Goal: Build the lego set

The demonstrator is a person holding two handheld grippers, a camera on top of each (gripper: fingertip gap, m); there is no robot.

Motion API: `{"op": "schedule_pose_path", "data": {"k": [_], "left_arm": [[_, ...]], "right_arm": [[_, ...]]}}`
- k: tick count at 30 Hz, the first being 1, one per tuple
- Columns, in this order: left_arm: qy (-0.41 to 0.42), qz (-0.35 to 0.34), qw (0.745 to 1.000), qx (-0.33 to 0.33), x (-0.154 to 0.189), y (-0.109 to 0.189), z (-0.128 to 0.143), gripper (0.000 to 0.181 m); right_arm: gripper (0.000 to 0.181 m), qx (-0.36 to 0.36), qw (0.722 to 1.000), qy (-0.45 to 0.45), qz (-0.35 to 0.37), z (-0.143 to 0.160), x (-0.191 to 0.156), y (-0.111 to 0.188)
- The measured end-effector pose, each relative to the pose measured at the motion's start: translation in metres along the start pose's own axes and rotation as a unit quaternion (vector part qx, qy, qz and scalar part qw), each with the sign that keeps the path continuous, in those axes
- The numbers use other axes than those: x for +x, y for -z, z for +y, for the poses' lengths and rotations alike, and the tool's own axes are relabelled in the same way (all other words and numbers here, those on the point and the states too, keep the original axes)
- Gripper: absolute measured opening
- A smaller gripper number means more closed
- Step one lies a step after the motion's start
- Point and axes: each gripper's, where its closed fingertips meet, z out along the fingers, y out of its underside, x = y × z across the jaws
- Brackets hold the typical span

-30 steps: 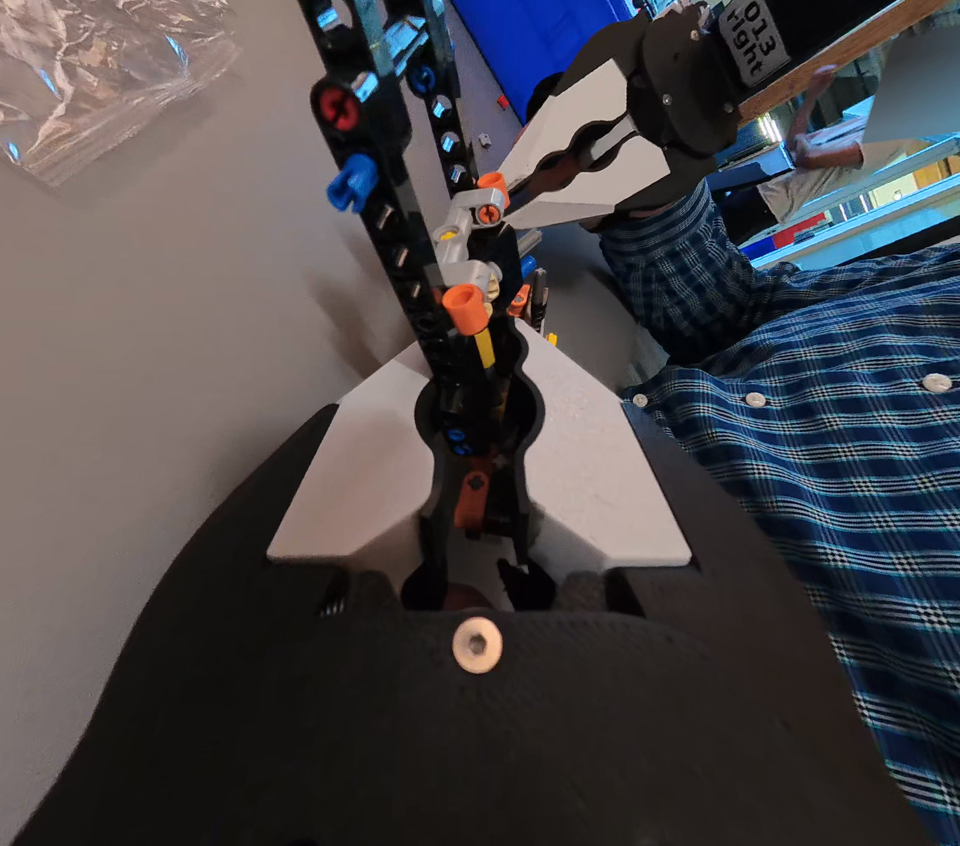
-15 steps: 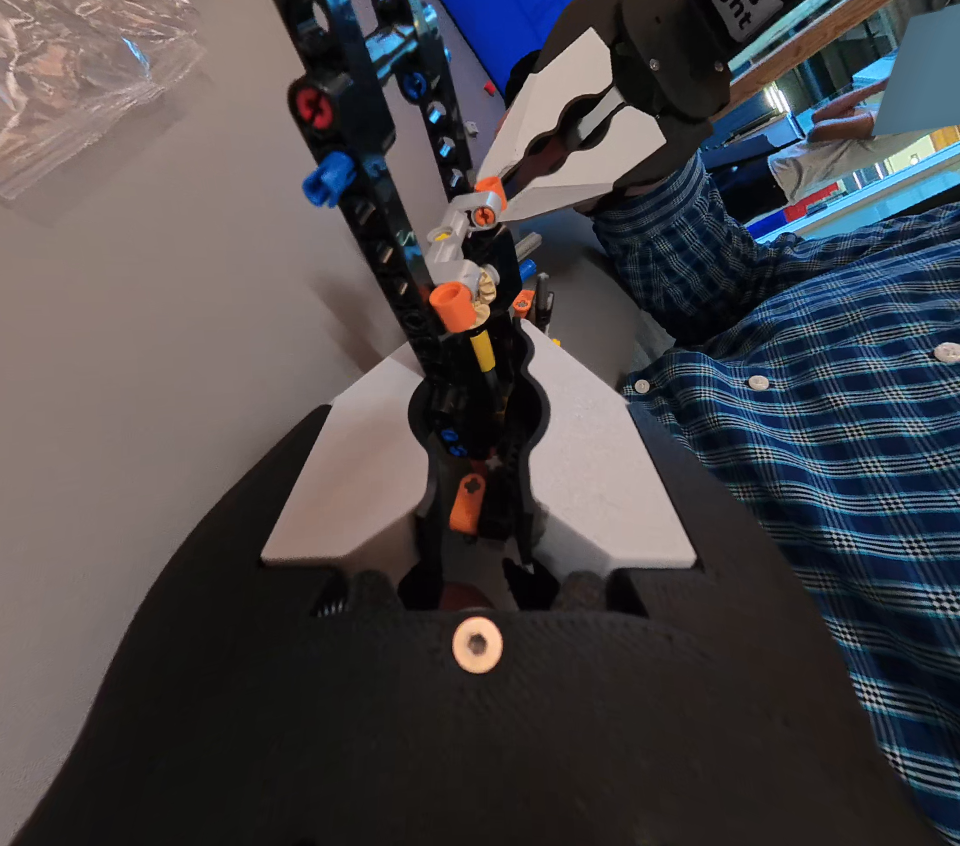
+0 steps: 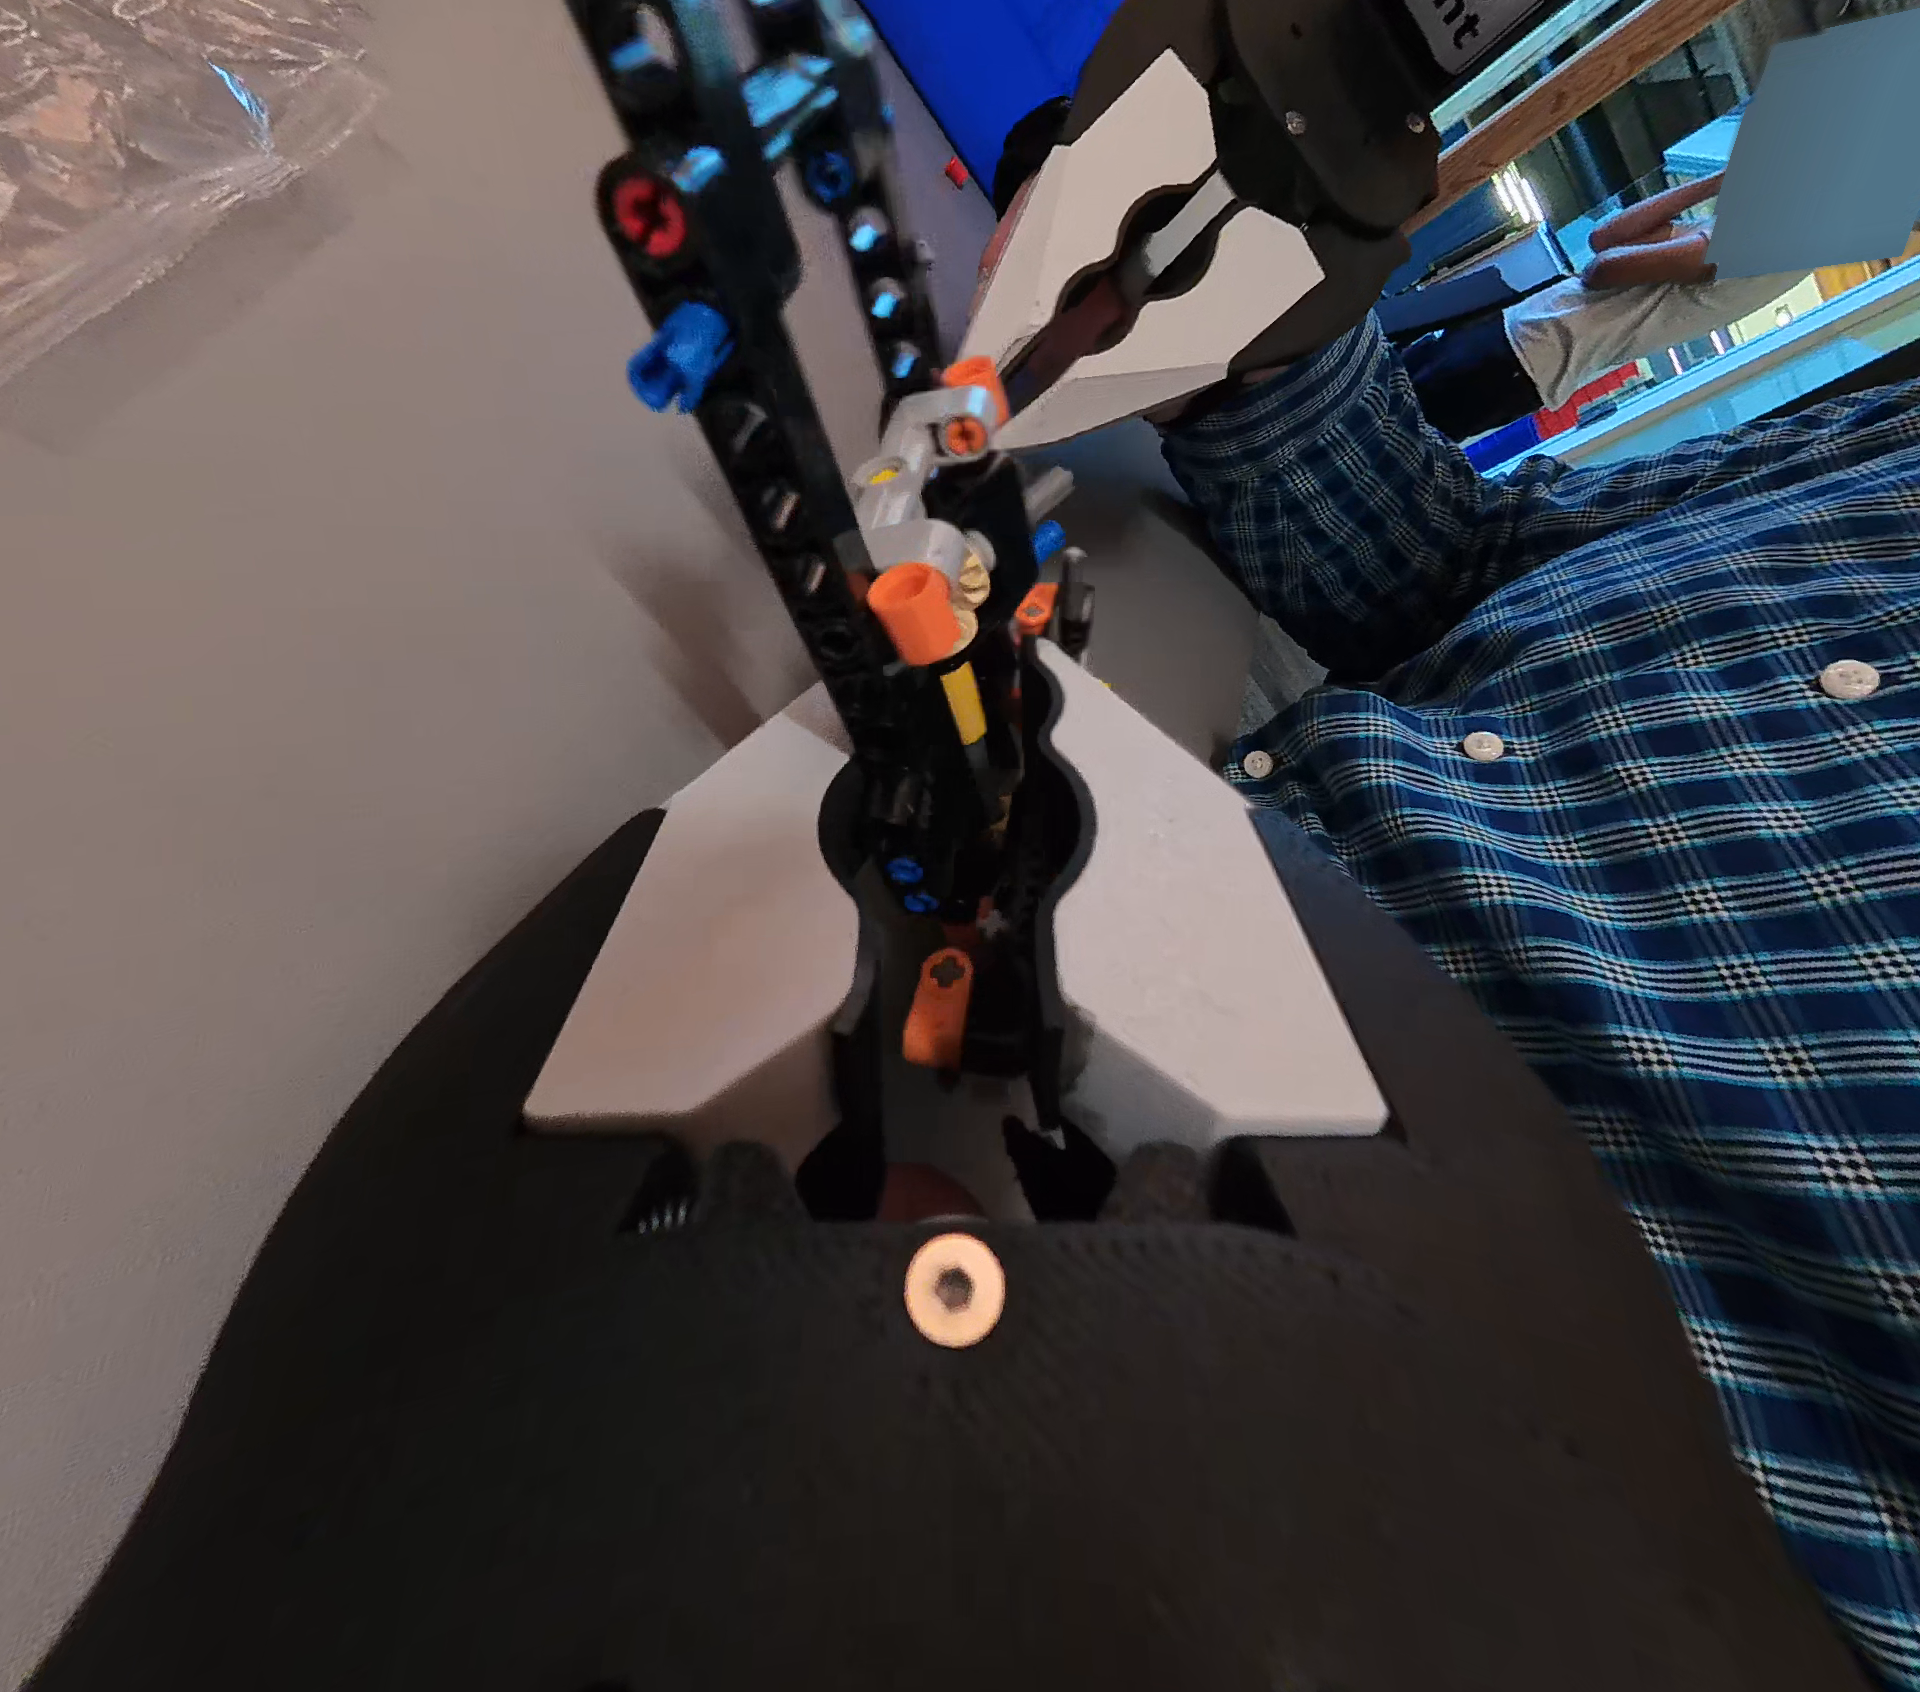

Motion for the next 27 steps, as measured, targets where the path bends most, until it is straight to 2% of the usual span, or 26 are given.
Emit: {"op": "schedule_pose_path", "data": {"k": [5, 9, 13, 22, 27], "left_arm": [[-0.010, 0.019, 1.000, 0.007, 0.006, 0.002, -0.001, 0.018], [-0.011, 0.037, 0.999, 0.008, 0.011, 0.004, -0.001, 0.028], [-0.007, 0.051, 0.999, 0.006, 0.013, 0.005, -0.001, 0.028], [-0.019, 0.055, 0.998, -0.003, 0.016, 0.004, 0.001, 0.009], [-0.025, 0.048, 0.999, 0.000, 0.016, 0.003, 0.000, 0.009]], "right_arm": [[0.001, 0.005, 1.000, 0.003, -0.007, -0.001, -0.003, 0.002], [0.001, 0.007, 1.000, 0.007, -0.015, -0.002, -0.006, 0.003], [0.001, 0.009, 1.000, 0.008, -0.025, -0.002, -0.009, 0.004], [0.001, -0.003, 0.997, 0.042, -0.067, -0.003, -0.028, -0.001], [0.001, -0.020, 0.994, 0.069, -0.082, -0.005, -0.035, -0.006]]}}
